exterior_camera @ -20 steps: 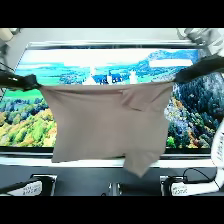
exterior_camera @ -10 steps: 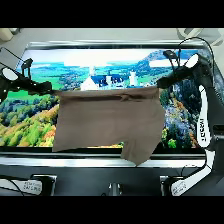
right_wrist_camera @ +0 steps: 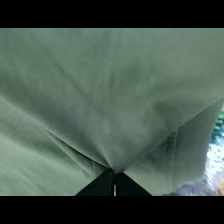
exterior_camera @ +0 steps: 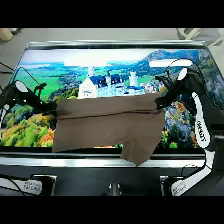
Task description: Fold the shirts.
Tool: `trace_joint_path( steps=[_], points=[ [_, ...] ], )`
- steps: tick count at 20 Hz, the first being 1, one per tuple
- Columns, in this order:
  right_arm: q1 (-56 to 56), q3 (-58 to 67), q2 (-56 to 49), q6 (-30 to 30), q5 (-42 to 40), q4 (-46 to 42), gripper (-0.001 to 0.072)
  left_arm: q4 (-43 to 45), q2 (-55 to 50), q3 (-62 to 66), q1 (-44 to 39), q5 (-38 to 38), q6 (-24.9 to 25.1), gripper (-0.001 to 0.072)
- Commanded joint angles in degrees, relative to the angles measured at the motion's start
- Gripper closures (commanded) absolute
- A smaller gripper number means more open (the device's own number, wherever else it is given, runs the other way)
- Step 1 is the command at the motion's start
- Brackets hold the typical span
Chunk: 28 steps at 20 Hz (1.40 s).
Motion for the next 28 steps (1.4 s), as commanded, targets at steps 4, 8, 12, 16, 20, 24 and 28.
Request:
trace_joint_path(
  steps=[4,8,12,16,20,24,28],
  points=[
    [-1.4,-1.2,3.1,-1.8,2.0,2.3,0.0275,-2.8,0.2,3.3,1.9,-4.2,-0.1,0.0169],
    [-9.3,-1.9,10.0,-3.4,11.1,-1.3,0.0240,-2.1,6.1,4.2,6.9,-9.2,-0.1,0.0172],
    [-13.8,-18.1,18.9,-4.1,7.0,-0.7,0.0254,-2.3,19.1,-19.1,9.3,-5.4,0.0,0.0172],
    [-13.5,-32.6,24.4,-7.6,1.5,5.0,0.0275,-2.2,28.5,-39.7,9.5,1.5,4.1,0.0172],
    [-13.5,-34.6,24.7,-8.5,0.4,5.3,0.0283,-3.1,28.9,-44.6,9.3,4.7,4.6,0.0173],
    [-13.5,-34.6,24.7,-8.7,-0.3,5.3,0.0283,-5.2,27.9,-44.6,9.2,7.7,4.6,0.0181],
    [-13.5,-39.0,25.3,-11.3,-0.6,8.4,0.0177,-8.8,26.9,-44.6,9.0,10.3,4.6,0.0506]
  ],
)
